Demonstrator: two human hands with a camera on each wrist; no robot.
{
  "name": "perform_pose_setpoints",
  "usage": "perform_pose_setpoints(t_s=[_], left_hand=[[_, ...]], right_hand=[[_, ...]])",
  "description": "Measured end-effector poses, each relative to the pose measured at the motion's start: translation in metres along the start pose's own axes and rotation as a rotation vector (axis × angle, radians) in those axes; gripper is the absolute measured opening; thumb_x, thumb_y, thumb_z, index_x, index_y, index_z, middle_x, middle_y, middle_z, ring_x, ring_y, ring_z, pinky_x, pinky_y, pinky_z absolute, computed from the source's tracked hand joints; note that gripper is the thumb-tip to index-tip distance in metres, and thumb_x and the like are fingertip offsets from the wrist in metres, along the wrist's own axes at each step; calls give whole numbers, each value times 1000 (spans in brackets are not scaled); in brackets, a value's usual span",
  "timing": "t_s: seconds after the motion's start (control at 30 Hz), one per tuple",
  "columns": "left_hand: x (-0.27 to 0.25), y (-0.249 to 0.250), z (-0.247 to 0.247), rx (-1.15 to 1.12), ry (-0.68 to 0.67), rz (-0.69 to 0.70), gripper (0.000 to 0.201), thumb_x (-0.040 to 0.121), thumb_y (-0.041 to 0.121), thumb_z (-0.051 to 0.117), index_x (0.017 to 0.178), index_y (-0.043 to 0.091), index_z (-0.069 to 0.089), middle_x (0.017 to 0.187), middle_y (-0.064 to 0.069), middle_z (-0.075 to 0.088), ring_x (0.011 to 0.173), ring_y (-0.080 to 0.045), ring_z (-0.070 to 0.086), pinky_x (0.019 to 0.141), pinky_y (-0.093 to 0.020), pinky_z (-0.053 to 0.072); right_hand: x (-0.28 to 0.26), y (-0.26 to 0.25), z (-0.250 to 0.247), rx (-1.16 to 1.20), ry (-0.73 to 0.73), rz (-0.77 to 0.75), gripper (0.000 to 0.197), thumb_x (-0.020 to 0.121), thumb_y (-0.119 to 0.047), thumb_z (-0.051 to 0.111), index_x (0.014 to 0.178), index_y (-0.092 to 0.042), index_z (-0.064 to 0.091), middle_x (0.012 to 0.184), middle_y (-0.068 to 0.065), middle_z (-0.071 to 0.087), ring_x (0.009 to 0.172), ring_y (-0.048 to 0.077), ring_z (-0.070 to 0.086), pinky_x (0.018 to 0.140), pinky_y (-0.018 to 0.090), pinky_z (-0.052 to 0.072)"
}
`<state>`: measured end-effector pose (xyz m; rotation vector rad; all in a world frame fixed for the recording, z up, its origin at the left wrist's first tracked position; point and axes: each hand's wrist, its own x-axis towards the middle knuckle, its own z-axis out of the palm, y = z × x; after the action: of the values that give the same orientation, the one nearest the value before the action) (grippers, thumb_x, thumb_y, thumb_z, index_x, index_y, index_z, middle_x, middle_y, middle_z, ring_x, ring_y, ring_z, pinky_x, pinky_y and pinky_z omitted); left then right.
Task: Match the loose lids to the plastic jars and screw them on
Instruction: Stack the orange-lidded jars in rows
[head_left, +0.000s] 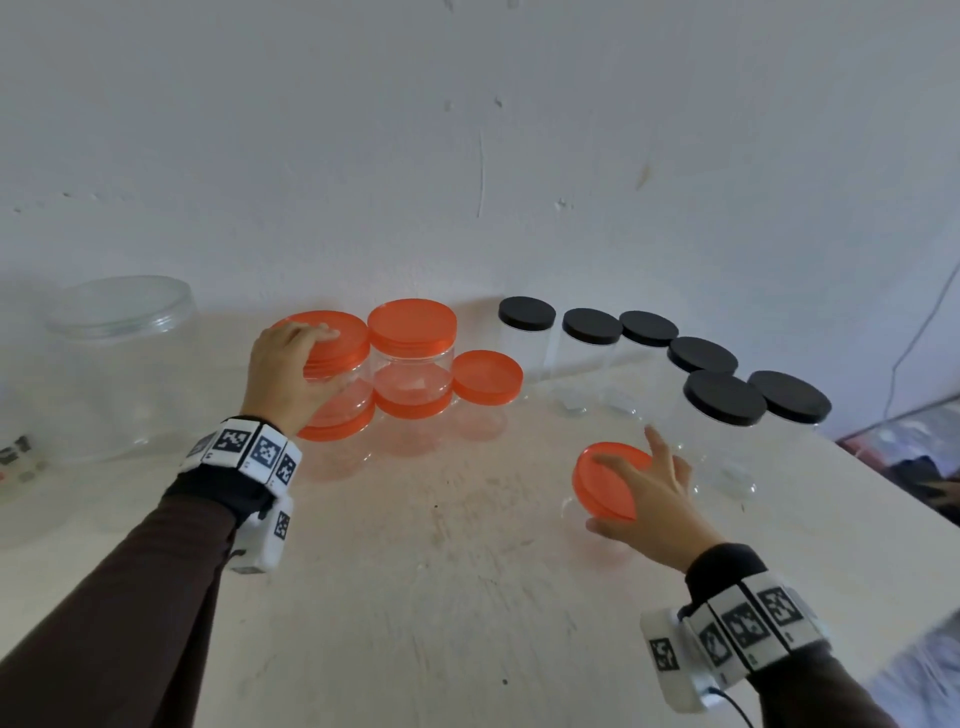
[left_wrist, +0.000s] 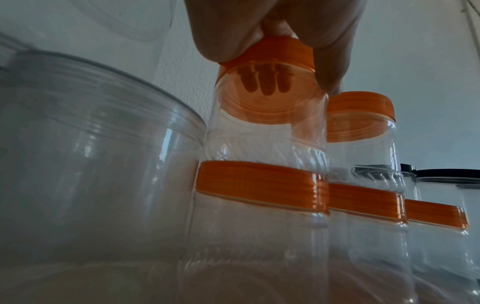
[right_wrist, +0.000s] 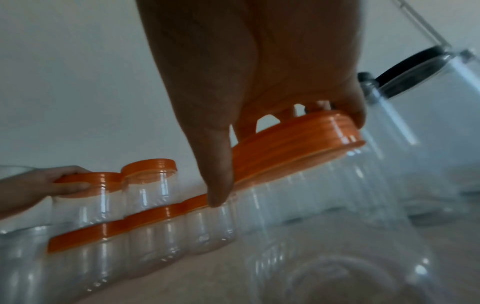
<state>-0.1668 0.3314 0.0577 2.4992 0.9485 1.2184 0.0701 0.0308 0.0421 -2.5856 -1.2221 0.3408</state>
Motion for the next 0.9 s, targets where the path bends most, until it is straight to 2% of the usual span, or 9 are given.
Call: perform_pose_setpoints(t_s=[0.07, 0.17, 0.3, 0.37, 0.43, 0.57, 0.67, 0.77, 0.9], left_hand=[[-1, 0, -1, -2, -8, -9, 50, 71, 30, 79, 111, 6, 61, 115, -11, 58, 113, -31, 44, 101, -45, 31], [-1, 2, -2, -22, 1, -20, 48, 70, 25, 79, 111, 7, 61, 115, -10, 58, 112, -31, 45, 101, -45, 31], [-1, 3, -1, -34, 5, -18, 49, 70, 27, 79, 112, 7, 61, 116, -7, 58, 112, -27, 44, 100, -38, 29], [-1, 4, -2, -55, -12, -44, 57, 68, 43, 75, 112, 9, 61, 116, 0, 55, 112, -21, 42, 99, -35, 29], [0, 5, -3, -62, -33, -57, 71, 63, 61, 58, 113, 12, 60, 115, 6, 50, 110, -14, 37, 98, -32, 28], [1, 7, -3, -36, -54, -95, 77, 60, 64, 48, 117, 14, 58, 116, 5, 49, 110, -13, 35, 98, -33, 29], [2, 9, -3, -33, -51, -107, 73, 61, 62, 52, 116, 15, 58, 116, 7, 47, 110, -11, 33, 97, -30, 29], [3, 9, -1, -15, -39, -109, 57, 67, 44, 68, 114, 13, 59, 116, 7, 47, 112, -16, 37, 98, -30, 28], [2, 10, 1, 16, -18, -95, 49, 71, 28, 77, 113, 11, 59, 117, 7, 47, 112, -15, 37, 96, -26, 24]], right_hand=[[5, -13, 2, 8, -40, -24, 74, 78, -41, 70, 139, -40, 29, 152, 9, -9, 136, 39, 2, 109, 51, 23], [16, -31, 2, -72, -72, -71, 81, 76, -47, 69, 142, -37, 23, 145, 12, 14, 128, 35, 18, 105, 44, 30], [35, -48, -4, 56, -52, -146, 81, 65, -49, 76, 136, -33, 39, 127, 4, 31, 118, 22, 24, 99, 32, 32], [48, -56, -16, 112, -10, -214, 77, 64, -47, 77, 133, -32, 43, 121, 1, 33, 115, 20, 26, 94, 28, 31], [64, -64, -32, 184, 74, -278, 76, 65, -43, 78, 132, -31, 44, 119, 1, 34, 116, 20, 28, 93, 27, 31], [104, -79, -55, 271, 252, -384, 76, 66, -40, 78, 133, -29, 45, 130, 3, 33, 120, 24, 25, 94, 27, 27], [132, -85, -54, 244, 241, -420, 77, 67, -41, 77, 135, -26, 43, 135, 5, 31, 123, 26, 24, 101, 32, 29], [148, -86, -46, 226, 194, -450, 77, 70, -41, 75, 136, -23, 42, 139, 5, 29, 126, 25, 21, 104, 36, 29], [158, -85, -41, 264, 200, -499, 72, 73, -40, 74, 135, -20, 44, 143, 6, 28, 129, 25, 20, 105, 35, 28]])
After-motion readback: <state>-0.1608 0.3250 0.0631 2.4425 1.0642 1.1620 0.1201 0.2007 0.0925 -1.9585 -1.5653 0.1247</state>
